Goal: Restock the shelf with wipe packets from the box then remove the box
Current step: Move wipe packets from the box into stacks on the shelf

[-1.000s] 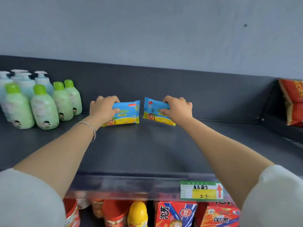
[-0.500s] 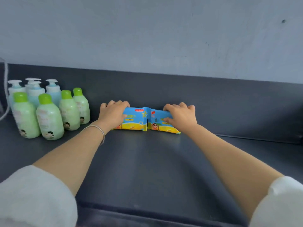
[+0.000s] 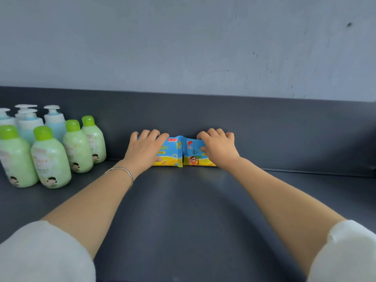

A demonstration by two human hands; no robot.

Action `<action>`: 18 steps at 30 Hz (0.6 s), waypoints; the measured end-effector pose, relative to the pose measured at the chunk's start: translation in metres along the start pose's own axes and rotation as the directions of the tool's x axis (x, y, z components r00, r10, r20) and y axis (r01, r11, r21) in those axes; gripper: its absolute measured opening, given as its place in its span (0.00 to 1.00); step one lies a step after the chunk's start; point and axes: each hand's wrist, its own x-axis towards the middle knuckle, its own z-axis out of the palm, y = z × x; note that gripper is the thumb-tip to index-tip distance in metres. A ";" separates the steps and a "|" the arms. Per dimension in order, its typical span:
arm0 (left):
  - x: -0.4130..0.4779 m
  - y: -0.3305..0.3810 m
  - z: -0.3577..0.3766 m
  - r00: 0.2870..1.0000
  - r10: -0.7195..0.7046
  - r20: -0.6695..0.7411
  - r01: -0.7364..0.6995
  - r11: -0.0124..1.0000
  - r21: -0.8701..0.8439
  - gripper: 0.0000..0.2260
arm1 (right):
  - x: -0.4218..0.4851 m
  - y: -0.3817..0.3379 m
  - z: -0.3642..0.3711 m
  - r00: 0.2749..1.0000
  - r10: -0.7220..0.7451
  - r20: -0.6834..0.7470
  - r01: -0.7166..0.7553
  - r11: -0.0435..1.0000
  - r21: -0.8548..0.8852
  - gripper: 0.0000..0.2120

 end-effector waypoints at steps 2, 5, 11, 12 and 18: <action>-0.001 -0.002 0.003 1.000 0.014 -0.028 -0.014 1.000 0.001 0.32 | 0.002 0.002 -0.005 1.000 0.001 0.013 -0.001 1.000 0.026 0.15; -0.002 -0.005 0.008 0.997 0.030 -0.067 -0.030 1.000 -0.006 0.31 | 0.000 0.000 -0.007 0.998 0.011 0.054 -0.016 0.996 0.090 0.14; -0.002 -0.008 0.009 0.997 0.030 -0.067 -0.031 0.999 -0.012 0.33 | -0.003 -0.008 -0.001 0.998 0.053 -0.033 -0.054 0.998 -0.041 0.19; -0.003 -0.007 0.009 0.997 0.034 -0.068 -0.035 0.999 -0.009 0.33 | -0.004 -0.010 0.001 0.998 0.039 -0.042 -0.043 0.996 -0.078 0.20; -0.004 -0.006 0.009 0.997 0.054 -0.057 -0.054 0.999 0.005 0.34 | -0.009 -0.015 0.005 0.998 -0.018 -0.066 0.006 0.982 -0.187 0.29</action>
